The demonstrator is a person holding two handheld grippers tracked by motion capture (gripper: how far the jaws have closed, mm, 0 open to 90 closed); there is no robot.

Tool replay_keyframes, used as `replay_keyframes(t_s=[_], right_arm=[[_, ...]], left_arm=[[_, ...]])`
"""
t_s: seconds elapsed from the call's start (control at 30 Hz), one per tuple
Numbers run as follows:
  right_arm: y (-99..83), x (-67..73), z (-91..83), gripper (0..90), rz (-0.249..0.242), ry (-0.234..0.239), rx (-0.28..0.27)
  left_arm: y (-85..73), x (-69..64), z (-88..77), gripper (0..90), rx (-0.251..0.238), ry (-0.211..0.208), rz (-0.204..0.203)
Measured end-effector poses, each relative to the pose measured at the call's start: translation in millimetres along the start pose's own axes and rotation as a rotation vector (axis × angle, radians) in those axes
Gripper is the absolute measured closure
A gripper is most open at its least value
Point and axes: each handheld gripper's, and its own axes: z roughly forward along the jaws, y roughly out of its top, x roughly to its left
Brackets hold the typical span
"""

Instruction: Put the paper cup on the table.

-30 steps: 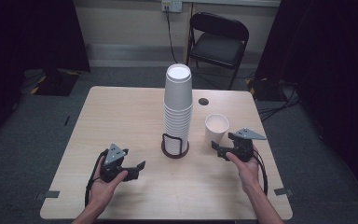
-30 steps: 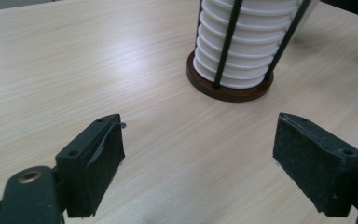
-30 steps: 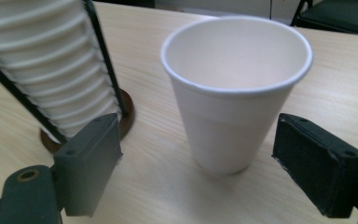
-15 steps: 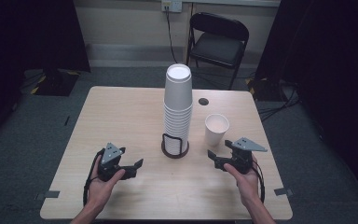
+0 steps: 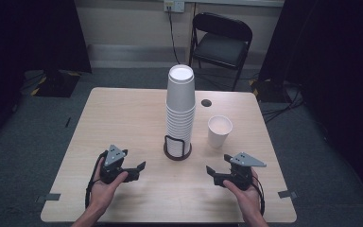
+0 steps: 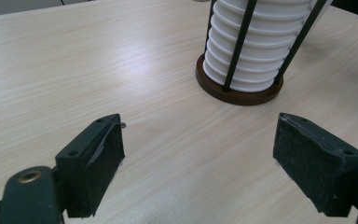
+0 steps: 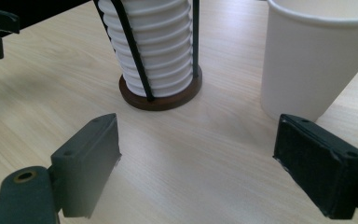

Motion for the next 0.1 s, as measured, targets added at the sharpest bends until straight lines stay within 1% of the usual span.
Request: replay_keyframes(t_s=[0.03,0.1], right_arm=[[-0.7,-2.6,3.1,13.7,-0.004,-0.001,0.004],[-1.1,-3.8,3.9,13.6,-0.003,-0.003,0.006]], left_arm=[[-0.1,0.1,-0.4,16.1,-0.002,0.001,-0.006],[-0.7,0.5,-1.7,16.1,-0.001,0.003,-0.002]])
